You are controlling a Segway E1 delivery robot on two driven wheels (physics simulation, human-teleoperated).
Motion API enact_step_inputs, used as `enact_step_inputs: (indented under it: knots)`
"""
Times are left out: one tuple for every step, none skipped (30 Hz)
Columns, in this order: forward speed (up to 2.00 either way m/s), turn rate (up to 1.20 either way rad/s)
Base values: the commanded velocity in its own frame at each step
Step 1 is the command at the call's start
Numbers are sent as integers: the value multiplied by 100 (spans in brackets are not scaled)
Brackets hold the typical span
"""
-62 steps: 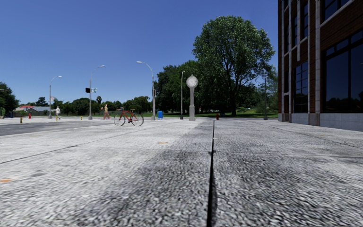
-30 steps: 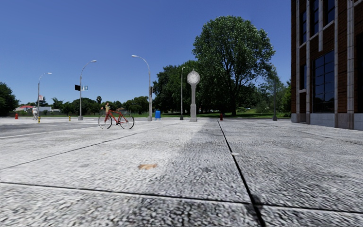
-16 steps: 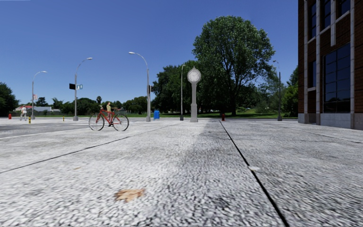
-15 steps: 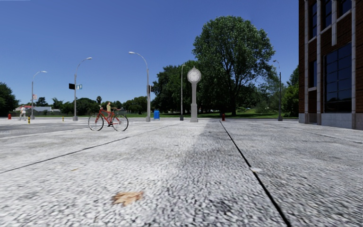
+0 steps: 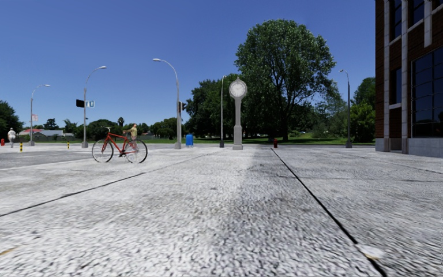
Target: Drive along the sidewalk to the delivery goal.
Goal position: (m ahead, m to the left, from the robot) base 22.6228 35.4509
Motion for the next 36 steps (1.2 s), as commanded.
enact_step_inputs:
  knots:
    - [200, 0]
    - [200, 0]
    - [200, 0]
    - [200, 0]
    - [200, 0]
    - [200, 0]
    - [200, 0]
    - [200, 0]
    - [200, 0]
    - [200, 0]
    - [200, 0]
    - [200, 0]
    - [200, 0]
    - [200, 0]
    - [200, 0]
    - [200, 0]
    - [200, 0]
    - [200, 0]
    - [200, 0]
    - [200, 0]
    - [200, 0]
    - [200, 0]
    - [200, 0]
    - [200, 0]
    - [200, 0]
    - [200, 0]
    - [200, 0]
    - [200, 0]
    - [200, 0]
    - [200, 0]
    - [200, 0]
    - [200, 0]
    - [200, 0]
    - [200, 0]
    - [200, 0]
    - [200, 0]
